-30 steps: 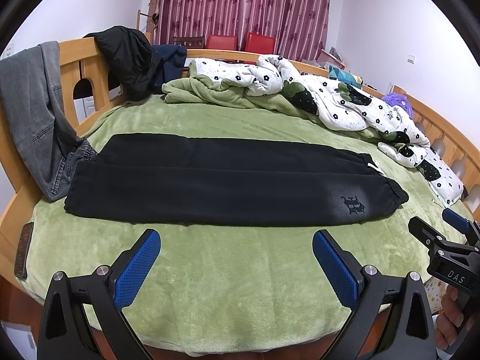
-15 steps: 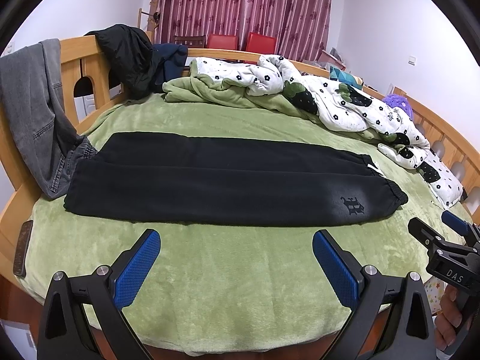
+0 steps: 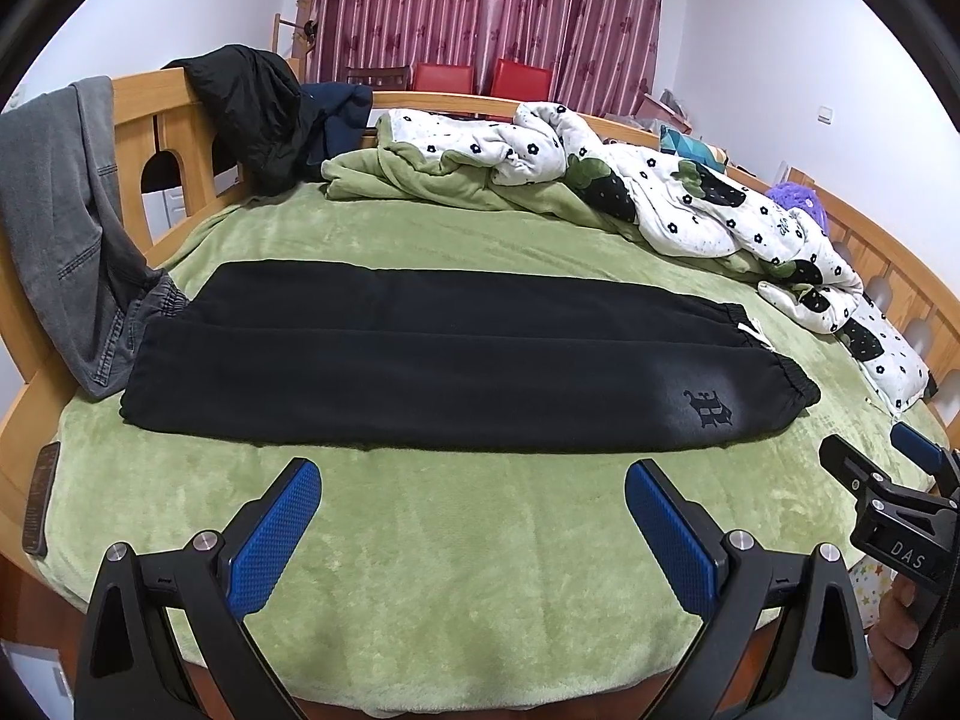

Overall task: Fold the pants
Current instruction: 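Reach both tools down to the sweatpants and close on the top leg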

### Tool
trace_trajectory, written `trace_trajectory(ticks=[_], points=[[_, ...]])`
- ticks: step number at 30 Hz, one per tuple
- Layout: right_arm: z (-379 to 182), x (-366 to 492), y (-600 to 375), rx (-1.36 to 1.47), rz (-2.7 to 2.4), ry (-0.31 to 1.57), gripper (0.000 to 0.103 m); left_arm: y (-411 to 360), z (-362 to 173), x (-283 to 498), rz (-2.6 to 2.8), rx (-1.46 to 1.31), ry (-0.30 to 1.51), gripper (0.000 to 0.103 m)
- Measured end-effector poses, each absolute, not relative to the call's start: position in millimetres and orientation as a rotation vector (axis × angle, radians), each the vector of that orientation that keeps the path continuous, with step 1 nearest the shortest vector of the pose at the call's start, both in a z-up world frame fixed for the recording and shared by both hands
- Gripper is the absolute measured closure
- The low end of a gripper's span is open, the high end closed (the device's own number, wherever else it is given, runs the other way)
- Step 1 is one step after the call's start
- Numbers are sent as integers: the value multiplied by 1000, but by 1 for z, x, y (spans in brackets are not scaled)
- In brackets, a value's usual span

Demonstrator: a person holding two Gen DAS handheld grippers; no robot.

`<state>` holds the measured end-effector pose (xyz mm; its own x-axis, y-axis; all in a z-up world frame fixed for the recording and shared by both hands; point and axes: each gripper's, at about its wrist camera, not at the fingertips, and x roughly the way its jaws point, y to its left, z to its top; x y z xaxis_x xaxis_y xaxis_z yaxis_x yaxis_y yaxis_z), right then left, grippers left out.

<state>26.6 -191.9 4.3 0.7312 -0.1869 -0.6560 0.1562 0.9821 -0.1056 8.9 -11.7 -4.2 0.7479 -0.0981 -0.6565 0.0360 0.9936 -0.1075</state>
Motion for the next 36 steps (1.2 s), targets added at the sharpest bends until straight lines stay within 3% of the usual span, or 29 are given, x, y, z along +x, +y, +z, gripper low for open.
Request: trace_trajectory(ticks=[17, 22, 25, 27, 31, 32, 36], points=[[-3, 78, -216, 180, -58, 780, 1, -12, -16, 62, -61, -167, 728, 2], [10, 100, -236, 160, -46, 708, 1, 16, -12, 97, -38, -158, 713, 2], [1, 118, -261, 132, -83, 700, 8, 45, -32, 112, -12, -183, 756, 2], [-11, 128, -278, 139, -108, 721, 20, 66, -50, 117, 13, -211, 785, 2], [-56, 149, -317, 180, -176, 810, 27, 109, -93, 122, 44, -299, 837, 4], [-64, 152, -323, 193, -175, 834, 35, 116, -103, 122, 49, -326, 847, 5], [-114, 155, -354, 256, -217, 910, 50, 139, -139, 124, 58, -425, 882, 10]])
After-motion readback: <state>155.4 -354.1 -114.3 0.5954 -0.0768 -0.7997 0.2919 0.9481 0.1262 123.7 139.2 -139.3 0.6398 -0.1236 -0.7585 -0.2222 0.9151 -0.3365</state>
